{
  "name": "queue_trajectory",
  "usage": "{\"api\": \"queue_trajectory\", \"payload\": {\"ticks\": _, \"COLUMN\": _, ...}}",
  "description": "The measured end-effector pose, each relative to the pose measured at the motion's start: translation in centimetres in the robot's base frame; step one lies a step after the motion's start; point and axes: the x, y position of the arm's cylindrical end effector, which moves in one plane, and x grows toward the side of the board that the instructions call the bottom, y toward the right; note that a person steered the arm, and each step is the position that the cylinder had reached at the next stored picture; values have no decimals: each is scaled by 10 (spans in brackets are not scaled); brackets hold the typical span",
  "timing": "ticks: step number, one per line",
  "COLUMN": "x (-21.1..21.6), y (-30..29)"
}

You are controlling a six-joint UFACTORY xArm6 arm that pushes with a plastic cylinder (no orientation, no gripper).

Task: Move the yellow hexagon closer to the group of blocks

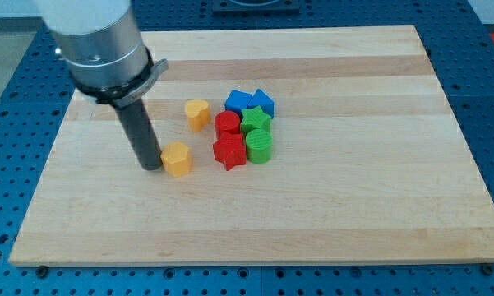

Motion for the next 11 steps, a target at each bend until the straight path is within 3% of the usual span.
{"api": "queue_trajectory", "payload": {"ticks": 1, "x": 5, "y": 2}}
{"api": "queue_trajectory", "payload": {"ticks": 3, "x": 54, "y": 4}}
{"api": "queue_trajectory", "payload": {"ticks": 7, "x": -10, "y": 10}}
{"api": "queue_trajectory", "payload": {"ticks": 10, "x": 16, "y": 18}}
{"api": "queue_trajectory", "payload": {"ticks": 11, "x": 5, "y": 34}}
